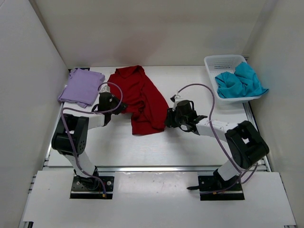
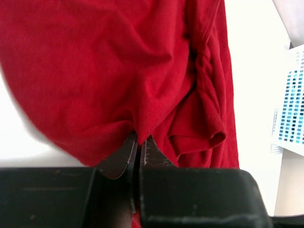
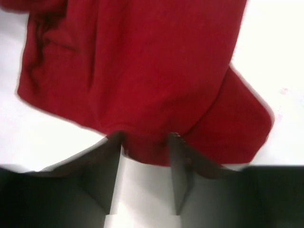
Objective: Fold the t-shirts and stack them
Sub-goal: Flatten out the tshirt
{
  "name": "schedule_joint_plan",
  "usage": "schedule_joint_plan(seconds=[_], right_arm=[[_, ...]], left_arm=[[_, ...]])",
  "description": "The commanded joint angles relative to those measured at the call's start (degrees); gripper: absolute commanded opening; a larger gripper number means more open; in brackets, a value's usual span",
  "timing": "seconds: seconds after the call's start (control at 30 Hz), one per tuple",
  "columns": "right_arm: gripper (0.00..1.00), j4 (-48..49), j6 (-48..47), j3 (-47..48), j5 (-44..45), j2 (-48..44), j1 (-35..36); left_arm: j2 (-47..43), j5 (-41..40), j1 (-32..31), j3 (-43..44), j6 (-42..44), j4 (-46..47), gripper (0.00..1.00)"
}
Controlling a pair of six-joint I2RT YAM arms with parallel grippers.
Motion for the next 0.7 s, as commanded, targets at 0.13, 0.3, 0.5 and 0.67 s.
schedule_joint_plan(seconds=[0.13,0.3,0.5,0.67], right_arm=[[0.01,-1.5,-0.6,8.0,1.9,1.7,-0.4],[0.0,-11.4,-1.4,13.7,2.9,-13.9,2.2],[0.0,-22.0,-1.2,27.2,-0.8,-23.4,2.9],[0.0,-25.9,-2.1,37.3,-3.4,-23.7,0.8]], left_arm=[[-12.0,2.3,2.3,-5.1,-0.1,0.9,0.0],[-26.5,2.1,5.8,-9.9,-0.3,-1.7,0.0],[-40.0,4.8,12.0,-10.4,-0.5,-6.8,0.0],[-48.9,5.0,16.2,-11.7,1.4,-11.9,0.0]])
